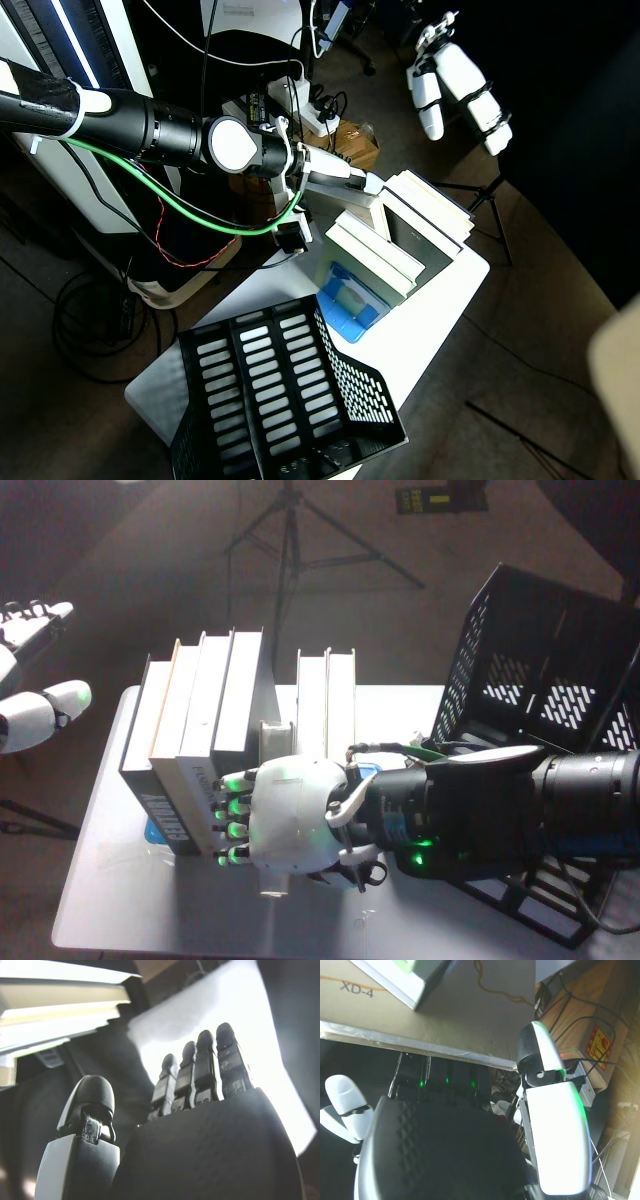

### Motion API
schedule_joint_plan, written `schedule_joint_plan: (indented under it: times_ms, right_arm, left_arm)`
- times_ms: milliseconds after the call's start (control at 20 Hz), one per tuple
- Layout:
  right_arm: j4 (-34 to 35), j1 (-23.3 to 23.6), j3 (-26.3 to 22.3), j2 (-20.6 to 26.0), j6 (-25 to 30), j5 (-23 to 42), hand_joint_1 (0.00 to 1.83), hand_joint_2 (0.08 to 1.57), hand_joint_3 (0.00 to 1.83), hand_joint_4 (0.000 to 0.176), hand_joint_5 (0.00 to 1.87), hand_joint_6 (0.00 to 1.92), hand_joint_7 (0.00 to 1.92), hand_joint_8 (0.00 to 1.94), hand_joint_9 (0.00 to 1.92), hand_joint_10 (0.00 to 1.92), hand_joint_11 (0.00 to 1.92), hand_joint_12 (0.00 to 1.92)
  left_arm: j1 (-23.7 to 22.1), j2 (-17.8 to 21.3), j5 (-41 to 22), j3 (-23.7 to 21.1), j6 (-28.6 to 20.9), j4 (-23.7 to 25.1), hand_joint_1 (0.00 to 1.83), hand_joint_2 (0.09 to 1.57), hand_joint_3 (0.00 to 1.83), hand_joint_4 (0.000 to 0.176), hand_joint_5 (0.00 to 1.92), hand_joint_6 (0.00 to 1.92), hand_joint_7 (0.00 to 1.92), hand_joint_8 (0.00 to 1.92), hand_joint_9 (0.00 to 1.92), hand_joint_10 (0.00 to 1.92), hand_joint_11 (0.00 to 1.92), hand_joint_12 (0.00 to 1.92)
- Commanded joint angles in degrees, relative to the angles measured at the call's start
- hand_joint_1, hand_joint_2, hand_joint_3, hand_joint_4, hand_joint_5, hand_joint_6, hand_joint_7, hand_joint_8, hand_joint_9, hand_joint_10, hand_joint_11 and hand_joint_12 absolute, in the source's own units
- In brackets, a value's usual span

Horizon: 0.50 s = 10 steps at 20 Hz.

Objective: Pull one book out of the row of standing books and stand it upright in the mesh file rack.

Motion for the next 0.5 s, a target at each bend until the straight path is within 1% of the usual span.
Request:
schedule_joint_plan:
  times_ms: [0,50,100,150,200,250,400,450]
  right_arm:
    - [0.40,-0.17,-0.13,-0.04,-0.05,2.46,1.02,1.22,0.00,0.000,0.34,0.02,0.33,0.00,0.27,0.02,0.00,0.98]
    - [0.47,-0.17,-0.05,-0.05,-0.05,2.45,1.02,1.22,0.00,0.000,0.34,0.02,0.33,0.00,0.27,0.02,0.00,0.98]
    - [0.54,-0.17,-0.03,0.03,-0.05,2.46,1.02,1.22,0.00,0.000,0.34,0.02,0.33,0.00,0.27,0.02,0.00,0.98]
    - [0.56,-0.17,0.11,0.11,-0.05,2.46,1.02,1.22,0.00,0.000,0.34,0.02,0.33,0.00,0.27,0.02,0.00,0.98]
    - [0.87,-0.23,0.35,0.20,-0.05,2.42,1.02,1.22,0.00,0.000,0.34,0.02,0.33,0.00,0.27,0.02,0.00,0.98]
    - [1.11,-0.25,0.45,0.32,-0.05,2.35,1.02,1.22,0.00,0.000,0.34,0.02,0.33,0.00,0.27,0.02,0.00,0.98]
    - [3.96,-0.34,0.80,0.43,-0.05,2.25,1.02,1.22,0.00,0.000,0.34,0.02,0.33,0.00,0.27,0.02,0.00,0.98]
    - [4.86,-0.35,1.12,0.46,-0.05,2.15,1.02,1.22,0.00,0.000,0.34,0.02,0.33,0.00,0.27,0.02,0.00,0.98]
  left_arm:
    - [-0.23,0.57,-5.96,0.80,-0.21,-0.63,0.12,1.42,0.00,0.061,0.00,0.00,0.00,0.00,0.00,0.00,0.00,0.00]
    - [-0.23,0.52,-5.83,0.98,-0.30,-0.79,0.09,1.40,0.00,0.070,0.00,0.00,0.00,0.00,0.00,0.00,0.00,0.00]
    - [-0.24,0.47,-5.64,1.28,-0.46,-0.83,0.10,1.40,0.00,0.080,0.00,0.00,0.00,0.00,0.00,0.00,0.00,0.00]
    - [-0.43,0.35,-5.27,1.77,-0.76,-0.82,0.13,1.40,0.00,0.079,0.00,0.00,0.00,0.00,0.00,0.00,0.00,0.00]
    - [-0.94,0.09,-4.82,2.28,-0.91,-0.60,0.12,1.40,0.00,0.087,0.00,0.00,0.00,0.00,0.00,0.00,0.00,0.00]
    - [-1.34,-0.12,-4.34,2.68,-0.95,-0.15,0.11,1.40,0.00,0.079,0.00,0.00,0.00,0.00,0.00,0.00,0.00,0.00]
    - [-3.43,-0.62,-1.79,4.07,-0.96,1.93,0.14,1.41,0.00,0.071,0.00,0.00,0.00,0.00,0.00,0.00,0.00,0.00]
    - [-4.39,-1.03,-0.41,4.83,-0.96,3.10,0.14,1.41,0.00,0.072,0.00,0.00,0.00,0.00,0.00,0.00,0.00,0.00]
